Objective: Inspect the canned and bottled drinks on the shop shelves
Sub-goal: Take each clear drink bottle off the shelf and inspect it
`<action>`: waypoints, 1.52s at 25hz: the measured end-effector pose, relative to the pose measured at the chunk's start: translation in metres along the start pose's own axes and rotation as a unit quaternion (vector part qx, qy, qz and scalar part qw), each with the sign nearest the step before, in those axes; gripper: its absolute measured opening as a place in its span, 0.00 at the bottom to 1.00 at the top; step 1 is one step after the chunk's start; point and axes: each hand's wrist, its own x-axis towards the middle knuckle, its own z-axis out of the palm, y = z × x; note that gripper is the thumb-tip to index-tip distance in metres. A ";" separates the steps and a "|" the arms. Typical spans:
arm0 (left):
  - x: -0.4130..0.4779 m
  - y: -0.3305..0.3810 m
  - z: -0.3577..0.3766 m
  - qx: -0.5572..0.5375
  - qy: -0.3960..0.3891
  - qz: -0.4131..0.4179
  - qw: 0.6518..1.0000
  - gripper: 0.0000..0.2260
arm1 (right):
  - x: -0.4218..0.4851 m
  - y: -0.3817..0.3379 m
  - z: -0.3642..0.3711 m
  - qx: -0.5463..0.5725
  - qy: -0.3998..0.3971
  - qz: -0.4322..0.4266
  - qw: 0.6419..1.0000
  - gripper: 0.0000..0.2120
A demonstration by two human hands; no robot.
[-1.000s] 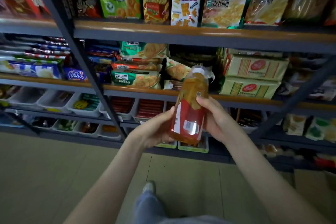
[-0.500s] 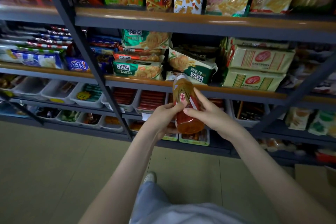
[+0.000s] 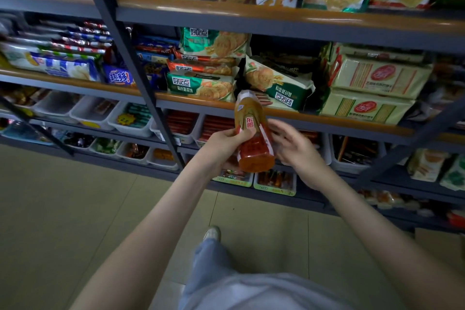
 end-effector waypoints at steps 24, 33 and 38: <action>-0.016 0.373 -0.118 0.344 0.129 0.684 0.631 0.29 | 0.174 -0.365 -0.070 -0.108 0.369 -0.494 0.779 0.35; 0.051 0.475 -0.137 0.375 0.302 0.645 0.594 0.29 | 0.231 -0.402 -0.153 -0.295 0.488 -0.288 0.769 0.42; 0.072 0.493 -0.127 0.342 0.339 0.652 0.586 0.33 | 0.262 -0.427 -0.183 -0.318 0.452 -0.114 0.826 0.42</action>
